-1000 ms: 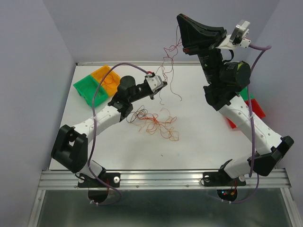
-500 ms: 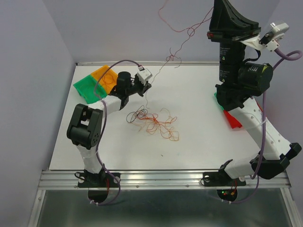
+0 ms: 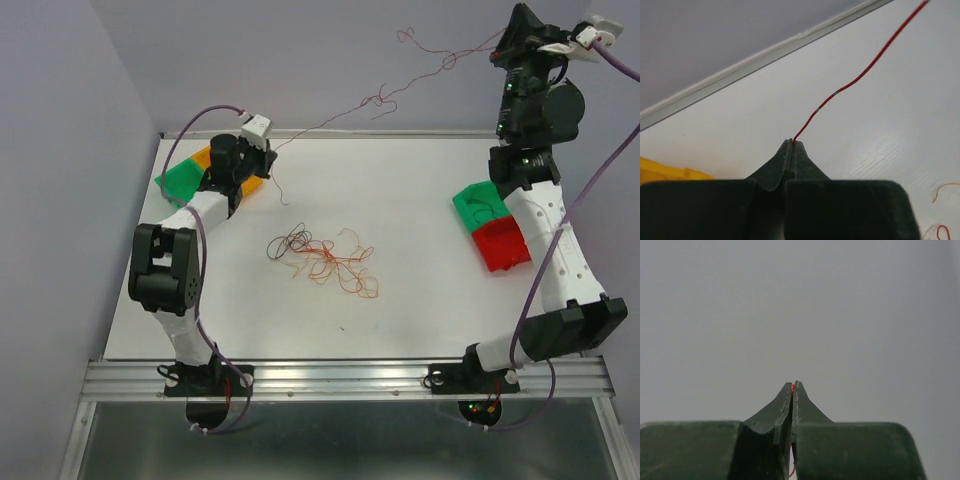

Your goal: Untangle the cables

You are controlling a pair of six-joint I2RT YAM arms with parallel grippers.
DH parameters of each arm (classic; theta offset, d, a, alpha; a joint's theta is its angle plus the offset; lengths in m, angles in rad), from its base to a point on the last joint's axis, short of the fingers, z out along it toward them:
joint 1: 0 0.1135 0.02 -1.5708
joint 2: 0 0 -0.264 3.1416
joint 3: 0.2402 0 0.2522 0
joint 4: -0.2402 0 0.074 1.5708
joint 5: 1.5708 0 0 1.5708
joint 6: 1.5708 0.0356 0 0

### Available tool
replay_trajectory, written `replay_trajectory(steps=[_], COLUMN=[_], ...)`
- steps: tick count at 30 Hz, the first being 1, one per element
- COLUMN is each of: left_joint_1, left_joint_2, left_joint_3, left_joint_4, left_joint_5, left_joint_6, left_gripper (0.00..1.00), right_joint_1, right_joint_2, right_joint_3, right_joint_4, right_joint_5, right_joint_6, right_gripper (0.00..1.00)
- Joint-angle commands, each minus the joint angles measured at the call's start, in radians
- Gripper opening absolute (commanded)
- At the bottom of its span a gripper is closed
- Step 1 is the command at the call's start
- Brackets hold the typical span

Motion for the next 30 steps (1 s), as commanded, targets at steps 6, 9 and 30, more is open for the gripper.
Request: replay_trajectory(steps=[6, 9, 30], left_joint_1=[0.259, 0.339, 0.386], left_joint_2=[-0.251, -0.312, -0.75], left_joint_3=[0.055, 0.058, -0.061], left_joint_4=[0.039, 0.042, -0.026], left_joint_5=[0.046, 0.061, 0.356], left_joint_6=[-0.159, -0.193, -0.205], left_gripper=[0.0, 0.0, 0.0], right_joint_1=[-0.517, -0.536, -0.57], right_joint_2=[-0.021, -0.045, -0.077], right_joint_3=[-0.245, -0.333, -0.606], right_joint_4=[-0.092, -0.074, -0.145], right_joint_5=[-0.28, -0.27, -0.377], right_joint_6=[0.672, 0.677, 0.622], right_gripper=[0.01, 0.01, 0.01])
